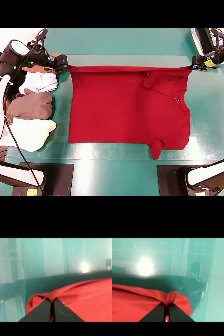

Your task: Fold the shirts.

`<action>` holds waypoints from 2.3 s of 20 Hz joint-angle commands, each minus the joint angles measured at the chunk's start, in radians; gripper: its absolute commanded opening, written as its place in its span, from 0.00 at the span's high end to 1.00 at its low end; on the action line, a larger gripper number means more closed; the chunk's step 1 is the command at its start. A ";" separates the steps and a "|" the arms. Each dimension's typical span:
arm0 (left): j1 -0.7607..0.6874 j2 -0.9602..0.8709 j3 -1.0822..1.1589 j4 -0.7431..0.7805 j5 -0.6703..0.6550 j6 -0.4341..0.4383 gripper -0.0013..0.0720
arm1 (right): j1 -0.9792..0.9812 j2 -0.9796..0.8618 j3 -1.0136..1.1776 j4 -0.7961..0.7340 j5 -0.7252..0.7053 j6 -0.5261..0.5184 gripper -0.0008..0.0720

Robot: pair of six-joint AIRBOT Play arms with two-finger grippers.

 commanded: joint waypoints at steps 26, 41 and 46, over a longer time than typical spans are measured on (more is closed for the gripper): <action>-0.031 0.605 -0.993 0.125 -0.197 -0.073 0.31 | -0.261 0.642 -0.945 0.013 0.084 -0.060 0.51; -0.032 0.651 -1.119 -0.106 -0.070 0.034 0.95 | -0.320 0.665 -0.993 0.055 0.159 -0.061 0.51; -0.032 0.652 -1.029 -0.109 -0.072 0.038 0.95 | -0.435 0.709 -1.249 -0.028 0.139 -0.061 0.26</action>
